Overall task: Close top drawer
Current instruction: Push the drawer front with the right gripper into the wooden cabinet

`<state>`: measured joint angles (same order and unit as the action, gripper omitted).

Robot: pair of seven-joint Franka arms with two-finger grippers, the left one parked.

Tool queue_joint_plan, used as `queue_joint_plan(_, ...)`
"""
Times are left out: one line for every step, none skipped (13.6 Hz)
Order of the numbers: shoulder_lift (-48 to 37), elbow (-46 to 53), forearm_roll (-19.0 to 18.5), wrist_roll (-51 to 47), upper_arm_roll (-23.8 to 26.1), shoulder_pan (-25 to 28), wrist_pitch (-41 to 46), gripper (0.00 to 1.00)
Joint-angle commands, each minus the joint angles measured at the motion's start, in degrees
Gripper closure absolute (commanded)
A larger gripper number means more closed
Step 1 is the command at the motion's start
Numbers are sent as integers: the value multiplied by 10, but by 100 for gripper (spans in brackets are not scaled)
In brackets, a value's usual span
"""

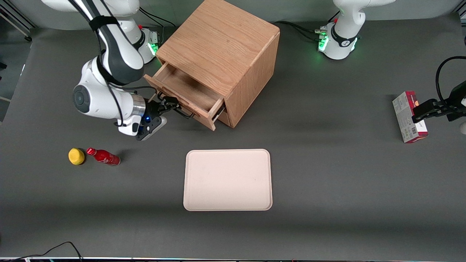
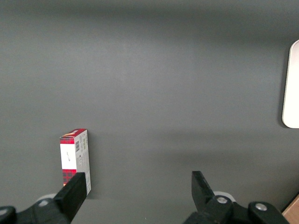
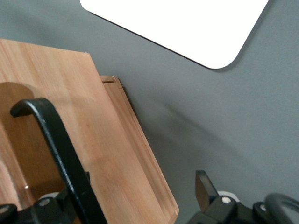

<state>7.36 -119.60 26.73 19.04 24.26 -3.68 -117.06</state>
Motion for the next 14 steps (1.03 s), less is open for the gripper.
queue_joint_plan(-26,-36,18,-41,34,-1,-35,0)
queue_joint_plan(-31,-49,29,-53,47,-2,-49,0)
queue_joint_plan(-38,-60,55,-53,59,0,-62,0)
queue_joint_plan(-41,-66,67,-54,68,0,-71,0)
queue_joint_plan(-43,-68,68,-55,72,0,-73,0)
queue_joint_plan(-47,-73,68,-55,72,-1,-73,0)
queue_joint_plan(-52,-78,68,-55,72,-1,-73,0)
queue_joint_plan(-57,-80,68,-55,72,-1,-73,0)
queue_joint_plan(-60,-86,68,-55,73,-1,-73,0)
queue_joint_plan(-64,-91,68,-55,76,-1,-74,0)
queue_joint_plan(-68,-93,69,-55,77,-1,-74,0)
queue_joint_plan(-72,-97,79,-55,78,0,-74,0)
queue_joint_plan(-73,-99,81,-54,83,-2,-74,0)
queue_joint_plan(-72,-97,80,-53,84,-2,-74,0)
